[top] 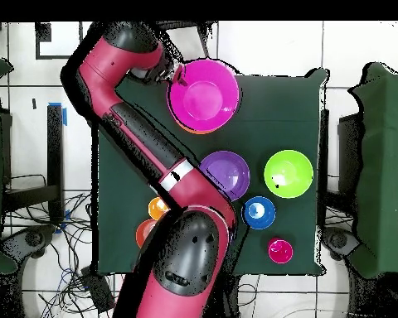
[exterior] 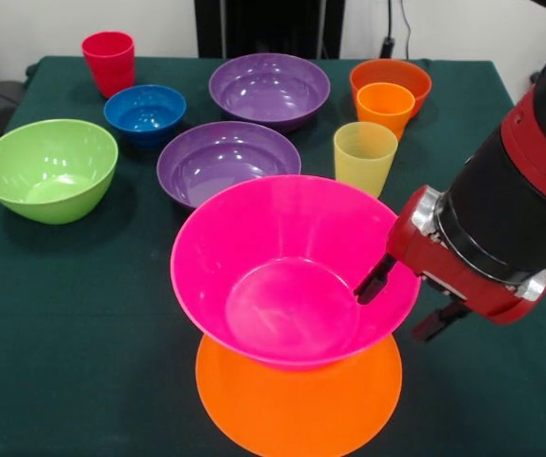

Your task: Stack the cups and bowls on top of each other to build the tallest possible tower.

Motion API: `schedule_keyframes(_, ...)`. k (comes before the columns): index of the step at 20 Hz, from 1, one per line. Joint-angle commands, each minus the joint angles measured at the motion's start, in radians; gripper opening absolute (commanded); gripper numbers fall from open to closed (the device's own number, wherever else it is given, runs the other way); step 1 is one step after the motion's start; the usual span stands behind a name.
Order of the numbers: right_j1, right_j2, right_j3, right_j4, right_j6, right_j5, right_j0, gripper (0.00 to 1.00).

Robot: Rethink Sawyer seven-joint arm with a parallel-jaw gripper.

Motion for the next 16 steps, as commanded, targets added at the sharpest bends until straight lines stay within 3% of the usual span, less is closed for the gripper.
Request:
schedule_keyframes(1, -0.056, -0.019, 0.045, 0.089, 0.017, 0.049, -0.012, 1.00)
schedule_keyframes(11, -0.086, -0.013, 0.077, 0.125, 0.039, 0.053, -0.025, 1.00)
schedule_keyframes(16, -0.173, 0.013, 0.278, 0.236, 0.175, 0.070, -0.100, 1.00)
